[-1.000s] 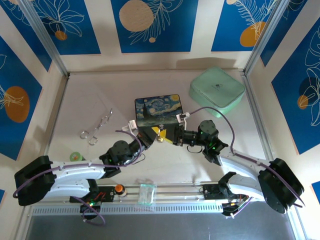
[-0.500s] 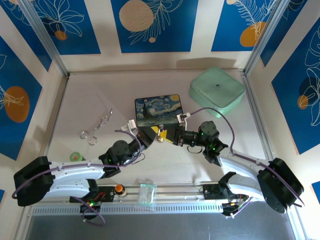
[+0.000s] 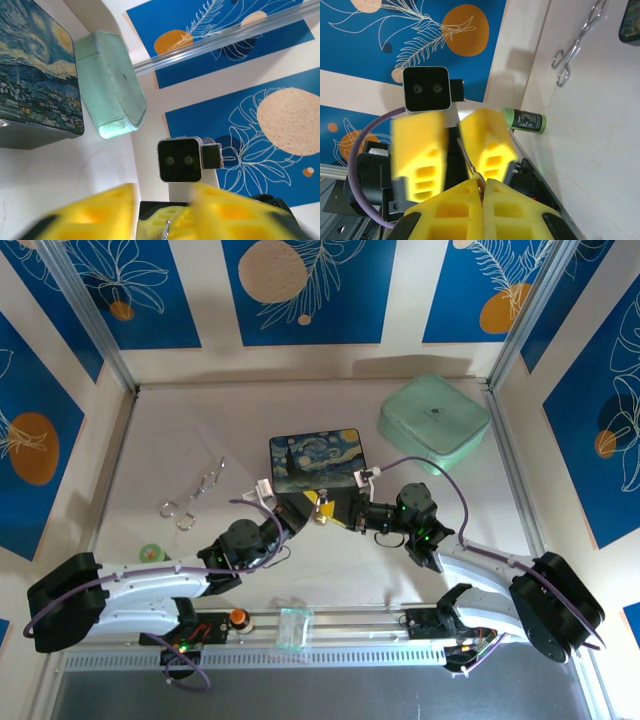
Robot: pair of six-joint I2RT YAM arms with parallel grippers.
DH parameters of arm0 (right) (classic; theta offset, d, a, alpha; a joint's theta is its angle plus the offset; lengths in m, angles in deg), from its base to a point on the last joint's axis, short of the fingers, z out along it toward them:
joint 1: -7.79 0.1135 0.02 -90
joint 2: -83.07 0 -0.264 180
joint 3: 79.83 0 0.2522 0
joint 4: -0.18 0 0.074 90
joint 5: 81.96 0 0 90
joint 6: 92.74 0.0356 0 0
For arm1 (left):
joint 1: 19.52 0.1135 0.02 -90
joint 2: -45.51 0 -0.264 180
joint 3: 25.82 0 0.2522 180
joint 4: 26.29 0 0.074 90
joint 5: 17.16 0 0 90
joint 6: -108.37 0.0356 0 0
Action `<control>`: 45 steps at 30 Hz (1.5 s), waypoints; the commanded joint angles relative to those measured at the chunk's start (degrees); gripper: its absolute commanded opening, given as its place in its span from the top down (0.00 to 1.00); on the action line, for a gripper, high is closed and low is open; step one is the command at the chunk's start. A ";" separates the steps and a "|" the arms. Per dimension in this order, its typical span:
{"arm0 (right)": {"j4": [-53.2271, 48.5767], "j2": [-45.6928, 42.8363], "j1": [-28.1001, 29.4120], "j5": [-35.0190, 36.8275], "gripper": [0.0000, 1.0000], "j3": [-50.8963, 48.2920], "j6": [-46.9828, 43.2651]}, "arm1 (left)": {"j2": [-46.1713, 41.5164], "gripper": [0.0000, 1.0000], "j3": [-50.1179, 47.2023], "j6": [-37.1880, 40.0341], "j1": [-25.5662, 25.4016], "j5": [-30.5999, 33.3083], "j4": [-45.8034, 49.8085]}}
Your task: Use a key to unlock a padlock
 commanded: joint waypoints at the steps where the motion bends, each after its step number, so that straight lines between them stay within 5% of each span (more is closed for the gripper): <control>1: -5.11 -1.97 -1.00 -0.21 1.00 -0.20 -1.90 | -3.20 0.36 0.29 1.88 0.00 2.95 5.61; 5: -12.69 -4.32 -2.76 0.81 1.00 -0.23 -4.38 | -7.09 0.20 4.81 7.72 1.07 4.41 23.43; 12: -36.26 -8.62 -6.11 3.91 1.00 3.62 -14.19 | -2.64 0.27 11.46 26.43 8.93 -11.21 36.57; 18: -46.32 -10.80 -10.37 4.32 1.00 4.56 -20.17 | 5.77 0.26 17.27 41.73 10.08 -15.46 44.90; 24: -46.69 -11.16 -12.99 1.58 1.00 3.24 -21.67 | 14.18 0.22 15.95 46.24 12.93 -20.78 38.12; 30: -47.76 -10.74 -13.11 2.41 1.00 2.78 -23.25 | 25.94 0.19 18.31 47.31 12.58 -16.17 30.70; 45: -46.41 -11.46 -13.03 2.82 1.00 0.78 -22.04 | 36.50 0.43 19.30 45.76 12.58 -13.67 20.90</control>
